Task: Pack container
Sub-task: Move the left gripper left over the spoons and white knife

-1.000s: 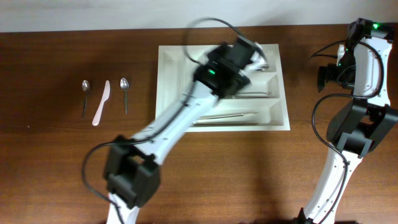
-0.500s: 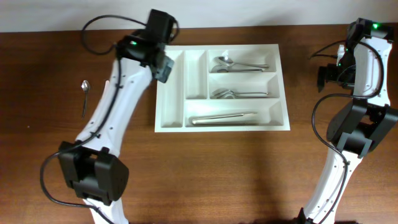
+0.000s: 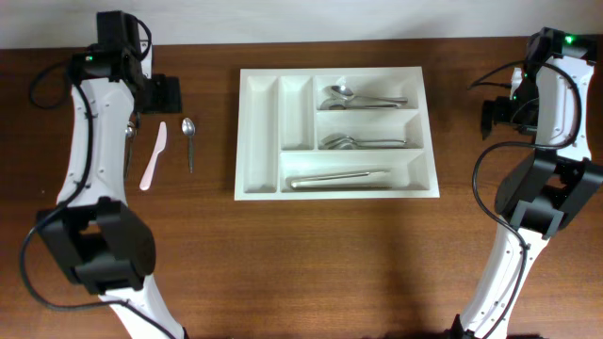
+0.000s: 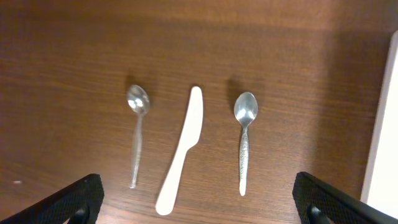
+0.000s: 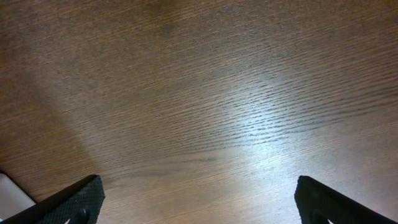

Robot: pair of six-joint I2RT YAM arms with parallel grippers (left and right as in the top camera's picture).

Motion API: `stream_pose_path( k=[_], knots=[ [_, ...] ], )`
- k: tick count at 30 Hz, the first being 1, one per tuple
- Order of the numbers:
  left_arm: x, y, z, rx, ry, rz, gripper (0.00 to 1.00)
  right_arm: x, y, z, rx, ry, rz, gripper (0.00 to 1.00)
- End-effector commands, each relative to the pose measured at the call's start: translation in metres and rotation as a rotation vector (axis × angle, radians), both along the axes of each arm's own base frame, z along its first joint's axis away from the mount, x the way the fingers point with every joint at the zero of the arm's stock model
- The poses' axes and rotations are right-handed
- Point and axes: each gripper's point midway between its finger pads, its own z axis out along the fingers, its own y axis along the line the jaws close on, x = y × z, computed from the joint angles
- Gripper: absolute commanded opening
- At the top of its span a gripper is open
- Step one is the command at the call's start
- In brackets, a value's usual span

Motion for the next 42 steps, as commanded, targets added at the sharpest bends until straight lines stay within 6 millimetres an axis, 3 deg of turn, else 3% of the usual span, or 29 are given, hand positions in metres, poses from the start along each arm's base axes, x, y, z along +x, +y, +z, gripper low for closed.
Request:
stream_pose_path(
  k=[1,6,14,23,32,42],
  knots=[
    [0.002,-0.006,-0.038,-0.043,0.082,0.012,0.99,0.0,-0.003,0.019,-0.023,-0.039,-0.004,0.99],
    [-0.004,-0.007,-0.069,-0.049,0.171,0.005,0.99,0.0,-0.003,0.02,-0.023,-0.04,-0.004,0.99],
    [-0.002,-0.017,-0.092,-0.071,0.215,-0.086,1.0,0.0,-0.003,0.02,-0.023,-0.04,-0.004,0.99],
    [-0.007,-0.033,-0.136,-0.111,0.307,-0.093,0.99,0.0,-0.003,0.019,-0.023,-0.039,-0.004,0.99],
    [0.0,-0.063,-0.143,-0.141,0.291,-0.132,0.99,0.0,-0.003,0.02,-0.023,-0.04,-0.004,0.99],
    [0.009,-0.062,-0.142,-0.146,0.253,-0.108,0.99,0.0,-0.003,0.019,-0.023,-0.039,-0.004,0.99]
  ],
)
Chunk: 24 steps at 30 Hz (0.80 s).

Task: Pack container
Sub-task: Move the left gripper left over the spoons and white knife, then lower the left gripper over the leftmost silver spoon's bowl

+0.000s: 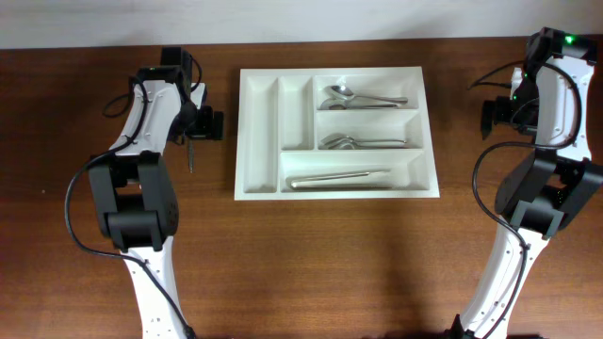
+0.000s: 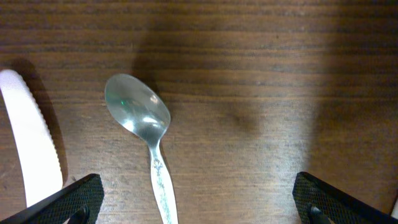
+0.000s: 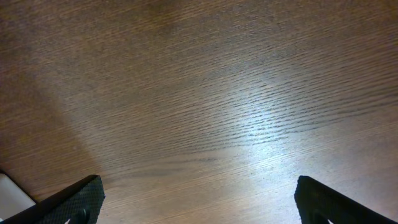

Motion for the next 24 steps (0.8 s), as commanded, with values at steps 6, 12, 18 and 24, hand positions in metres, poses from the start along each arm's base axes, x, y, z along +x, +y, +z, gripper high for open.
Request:
stream_pose_path(
  k=[6,12,18,24],
  knots=[
    [0.015,0.001,0.001,-0.016,-0.056,0.017,0.99,0.0,-0.003,0.02,-0.023,-0.04,-0.005,0.99],
    [0.019,0.003,0.002,-0.005,-0.073,0.019,0.99,0.0,-0.003,0.02,-0.023,-0.04,-0.005,0.99],
    [0.018,0.03,0.003,0.112,-0.075,0.054,0.99,0.0,-0.003,0.02,-0.023,-0.04,-0.005,0.98],
    [0.016,0.063,0.004,0.113,-0.073,0.119,0.99,0.0,-0.003,0.019,-0.023,-0.039,-0.005,0.99]
  ],
)
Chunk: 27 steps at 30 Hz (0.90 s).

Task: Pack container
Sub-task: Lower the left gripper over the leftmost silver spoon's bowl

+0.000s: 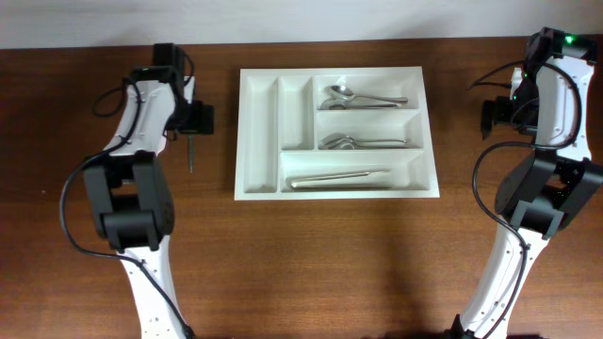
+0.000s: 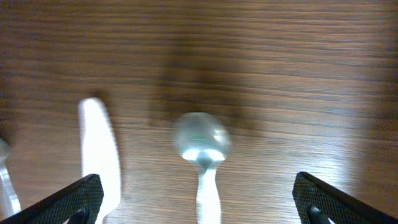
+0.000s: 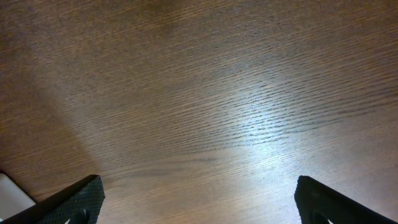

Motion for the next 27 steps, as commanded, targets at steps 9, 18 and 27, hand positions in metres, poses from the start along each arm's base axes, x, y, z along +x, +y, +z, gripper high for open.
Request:
stream_pose_path(
  k=[9,18,27],
  knots=[
    [-0.008,0.072,0.0,0.025,0.0,0.14,0.99,0.0,-0.003,0.019,-0.023,-0.039,-0.005,0.99],
    [-0.009,0.091,0.0,0.021,-0.006,0.086,0.99,0.0,-0.003,0.019,-0.023,-0.039,-0.005,0.99],
    [-0.009,0.108,0.001,0.048,-0.01,0.015,0.99,0.0,-0.003,0.019,-0.023,-0.039,-0.005,0.99]
  ],
)
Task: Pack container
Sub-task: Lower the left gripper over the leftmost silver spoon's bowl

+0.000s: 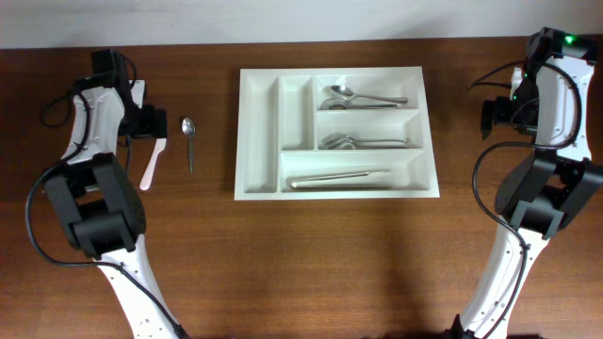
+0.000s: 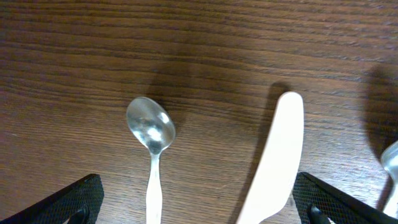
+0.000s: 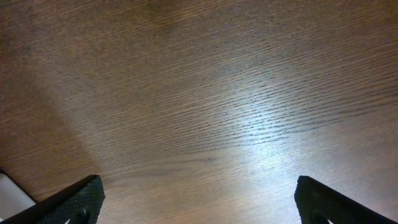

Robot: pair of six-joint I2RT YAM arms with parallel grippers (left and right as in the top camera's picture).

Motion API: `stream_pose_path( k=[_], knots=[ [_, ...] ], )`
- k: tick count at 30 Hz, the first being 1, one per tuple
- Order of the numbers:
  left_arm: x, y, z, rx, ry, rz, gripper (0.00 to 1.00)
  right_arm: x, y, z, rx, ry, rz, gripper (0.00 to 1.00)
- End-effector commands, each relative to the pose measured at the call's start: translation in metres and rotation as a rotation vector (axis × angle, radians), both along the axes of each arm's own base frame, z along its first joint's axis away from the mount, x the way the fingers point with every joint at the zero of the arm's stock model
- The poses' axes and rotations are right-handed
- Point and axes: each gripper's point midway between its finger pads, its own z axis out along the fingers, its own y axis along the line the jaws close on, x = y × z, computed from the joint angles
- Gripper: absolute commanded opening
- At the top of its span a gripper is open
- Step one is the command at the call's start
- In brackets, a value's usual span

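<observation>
A white cutlery tray (image 1: 243, 132) lies in the middle of the table, with metal spoons (image 1: 363, 97) and other cutlery in its right compartments. To its left lie a white plastic knife (image 1: 154, 162) and a metal spoon (image 1: 188, 139). My left gripper (image 1: 144, 122) hovers open over them. In the left wrist view a second spoon (image 2: 151, 134) and the knife (image 2: 277, 158) lie between the open fingers (image 2: 74, 202), untouched. My right gripper (image 1: 494, 113) stands open at the far right above bare wood (image 3: 205, 112).
The first spoon's bowl (image 2: 390, 163) shows at the right edge of the left wrist view. A white corner of the tray (image 3: 9, 194) shows at the lower left of the right wrist view. The left arm's links cover the table's left side.
My left gripper has moved left, from over the spoon nearest the tray to over the far-left spoon and the knife. It is still open and holds nothing. The right arm has not moved.
My left gripper stood open, high over the two spoons and the knife. Then it was low over the spoon nearest the tray, and stayed there a moment later. Now it is over the far-left spoon and knife. No cutlery has moved.
</observation>
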Motion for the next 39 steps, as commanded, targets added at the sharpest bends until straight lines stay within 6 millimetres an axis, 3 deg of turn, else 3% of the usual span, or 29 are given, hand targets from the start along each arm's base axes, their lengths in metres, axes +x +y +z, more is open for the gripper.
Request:
stream_pose_path(
  k=[1,12,24,39],
  knots=[
    [-0.001,0.009,-0.001,-0.001,0.001,-0.021,0.99,0.0,-0.003,0.019,-0.023,-0.039,-0.004,0.99],
    [0.0,0.018,-0.003,0.007,-0.005,-0.028,1.0,0.0,-0.003,0.019,-0.023,-0.039,-0.004,0.99],
    [-0.004,0.017,-0.031,-0.007,0.043,-0.027,0.99,0.0,-0.003,0.019,-0.023,-0.039,-0.004,0.99],
    [-0.002,0.026,-0.03,-0.002,0.023,-0.01,1.0,0.0,-0.003,0.019,-0.023,-0.039,-0.004,0.99]
  ],
)
